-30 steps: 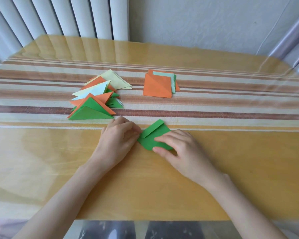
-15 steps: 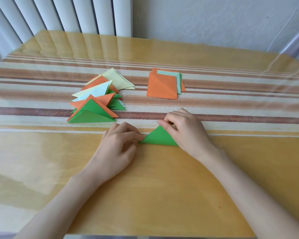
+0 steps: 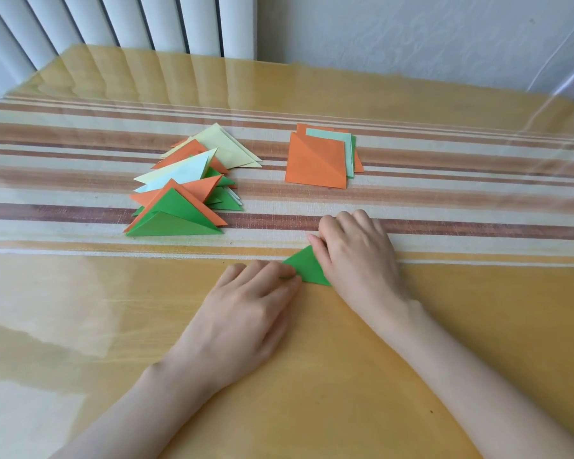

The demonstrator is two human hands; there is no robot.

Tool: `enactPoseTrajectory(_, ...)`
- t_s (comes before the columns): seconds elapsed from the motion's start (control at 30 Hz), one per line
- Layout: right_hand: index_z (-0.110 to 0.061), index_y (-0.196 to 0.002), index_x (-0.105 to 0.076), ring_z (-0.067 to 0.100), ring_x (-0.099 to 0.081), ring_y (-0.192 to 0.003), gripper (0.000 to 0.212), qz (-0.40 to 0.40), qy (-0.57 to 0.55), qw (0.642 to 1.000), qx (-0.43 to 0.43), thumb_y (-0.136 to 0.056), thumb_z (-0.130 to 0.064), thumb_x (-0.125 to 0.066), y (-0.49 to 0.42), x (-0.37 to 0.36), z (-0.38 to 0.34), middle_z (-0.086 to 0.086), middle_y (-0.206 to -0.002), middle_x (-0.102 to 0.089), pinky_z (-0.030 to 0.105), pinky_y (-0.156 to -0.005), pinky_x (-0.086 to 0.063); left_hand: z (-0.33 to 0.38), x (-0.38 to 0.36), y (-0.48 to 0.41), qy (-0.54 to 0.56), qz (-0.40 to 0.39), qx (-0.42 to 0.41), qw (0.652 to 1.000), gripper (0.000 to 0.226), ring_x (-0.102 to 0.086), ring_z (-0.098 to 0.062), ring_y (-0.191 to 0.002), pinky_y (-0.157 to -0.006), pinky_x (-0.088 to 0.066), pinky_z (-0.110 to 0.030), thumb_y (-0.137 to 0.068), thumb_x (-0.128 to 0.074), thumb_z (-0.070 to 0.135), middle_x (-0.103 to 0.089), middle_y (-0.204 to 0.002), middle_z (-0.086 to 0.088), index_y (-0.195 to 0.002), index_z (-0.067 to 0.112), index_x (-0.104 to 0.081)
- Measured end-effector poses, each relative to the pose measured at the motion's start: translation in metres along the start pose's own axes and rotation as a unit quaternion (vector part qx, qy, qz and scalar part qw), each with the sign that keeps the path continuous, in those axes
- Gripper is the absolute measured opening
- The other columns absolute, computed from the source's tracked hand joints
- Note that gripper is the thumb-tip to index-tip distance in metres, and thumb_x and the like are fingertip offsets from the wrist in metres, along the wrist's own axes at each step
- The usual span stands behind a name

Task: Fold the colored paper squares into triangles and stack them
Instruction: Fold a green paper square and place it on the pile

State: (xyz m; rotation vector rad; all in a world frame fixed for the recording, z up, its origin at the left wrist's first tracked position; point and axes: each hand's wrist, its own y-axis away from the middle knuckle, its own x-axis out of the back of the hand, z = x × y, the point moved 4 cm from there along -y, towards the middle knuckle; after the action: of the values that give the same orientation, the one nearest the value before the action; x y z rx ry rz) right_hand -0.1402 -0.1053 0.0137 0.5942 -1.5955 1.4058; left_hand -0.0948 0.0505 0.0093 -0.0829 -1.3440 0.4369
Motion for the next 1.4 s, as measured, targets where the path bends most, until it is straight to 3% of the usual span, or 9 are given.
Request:
enactPoseTrajectory(0.13,-0.009,-0.082,-0.057,0.029,-0.051,-0.073,0.023,-0.014,-0.023,0.999,-0.030,-0.092,-0.024,-0.043,0.005,-0.002,0.006,0.007,-0.076,-0.055,0.037,-0.063,-0.041,0.001,-0.003,0.000,-0.004,-0.008,0.012,1.000,0.038,-0.060,-0.024,-0.093,-0.083,-0.039,-0.031,-0.086,-0.043,0.021,-0.063,-0.109,-0.002,-0.112,0.009,-0.067)
enactPoseTrajectory(0.27,-0.006,-0.093,-0.062,0.030,-0.054,-0.083,0.012,-0.019,-0.037,0.997,-0.067,-0.085,-0.013,-0.066,0.004,0.006,0.022,0.010,-0.091,-0.058,0.039,-0.071,-0.044,0.000,-0.001,-0.002,-0.002,-0.013,0.022,1.000,0.037,-0.060,-0.024,-0.094,-0.084,-0.039,-0.031,-0.086,-0.042,0.023,-0.063,-0.112,-0.001,-0.111,0.011,-0.067)
enactPoseTrajectory(0.37,-0.005,-0.109,-0.064,0.028,-0.054,-0.102,0.023,-0.011,-0.079,0.997,0.019,-0.089,-0.015,-0.057,0.020,0.027,0.008,0.009,-0.111,-0.062,0.037,-0.086,-0.040,0.000,-0.002,-0.001,-0.014,-0.020,0.030,0.999,0.038,-0.061,-0.025,-0.103,-0.088,-0.038,-0.033,-0.085,-0.042,0.024,-0.063,-0.124,-0.003,-0.111,0.012,-0.067)
enactPoseTrajectory(0.47,-0.004,-0.115,-0.066,0.025,-0.055,-0.114,0.035,-0.067,-0.107,0.988,0.093,-0.094,-0.023,-0.044,0.047,0.033,-0.016,0.008,-0.121,-0.063,0.035,-0.099,-0.037,0.000,-0.003,0.001,-0.019,-0.028,0.029,0.999,0.042,-0.062,-0.023,-0.110,-0.094,-0.037,-0.034,-0.086,-0.040,0.026,-0.063,-0.127,-0.002,-0.116,0.012,-0.067)
enactPoseTrajectory(0.67,-0.008,-0.103,-0.074,0.028,-0.061,-0.097,0.036,-0.057,-0.074,0.993,0.075,-0.095,-0.029,-0.046,0.063,0.040,-0.003,0.007,-0.107,-0.069,0.038,-0.091,-0.041,0.003,-0.002,0.005,-0.035,-0.044,0.049,0.997,0.041,-0.061,-0.018,-0.115,-0.094,-0.048,-0.043,-0.090,-0.039,0.028,-0.062,-0.130,0.000,-0.117,0.015,-0.067)
enactPoseTrajectory(0.8,-0.010,-0.095,-0.076,0.026,-0.057,-0.093,0.034,-0.030,-0.058,0.997,0.051,-0.094,-0.028,-0.047,0.072,0.054,0.010,0.003,-0.099,-0.070,0.038,-0.087,-0.040,0.006,-0.002,0.007,-0.029,-0.046,0.070,0.996,0.042,-0.059,-0.016,-0.118,-0.096,-0.045,-0.044,-0.091,-0.037,0.030,-0.060,-0.133,0.002,-0.118,0.016,-0.066)
enactPoseTrajectory(0.97,-0.008,-0.067,-0.071,0.028,-0.057,-0.090,0.036,0.019,-0.037,0.999,-0.028,-0.091,-0.022,-0.048,0.073,0.061,0.014,0.005,-0.092,-0.070,0.038,-0.083,-0.037,0.006,-0.004,0.008,-0.015,-0.037,0.082,0.996,0.043,-0.055,-0.014,-0.123,-0.099,-0.036,-0.037,-0.092,-0.036,0.031,-0.057,-0.136,0.006,-0.120,0.018,-0.065)
enactPoseTrajectory(1.13,-0.009,-0.103,-0.072,0.025,-0.058,-0.099,0.038,-0.035,-0.070,0.997,-0.019,-0.095,-0.032,-0.043,0.063,0.047,-0.005,0.002,-0.104,-0.068,0.037,-0.087,-0.039,0.007,-0.001,0.005,-0.040,-0.037,0.068,0.996,0.042,-0.059,-0.018,-0.116,-0.096,-0.044,-0.042,-0.091,-0.038,0.031,-0.061,-0.130,0.003,-0.116,0.016,-0.067)
enactPoseTrajectory(1.4,-0.009,-0.093,-0.075,0.026,-0.058,-0.090,0.040,-0.036,-0.075,0.996,-0.027,-0.095,-0.032,-0.043,0.061,0.041,-0.007,0.001,-0.095,-0.068,0.037,-0.087,-0.038,-0.011,0.018,0.016,-0.138,-0.022,0.077,0.987,0.046,-0.060,-0.029,-0.114,-0.097,-0.034,-0.047,-0.093,-0.037,0.037,-0.066,-0.123,-0.003,-0.110,0.014,-0.072)
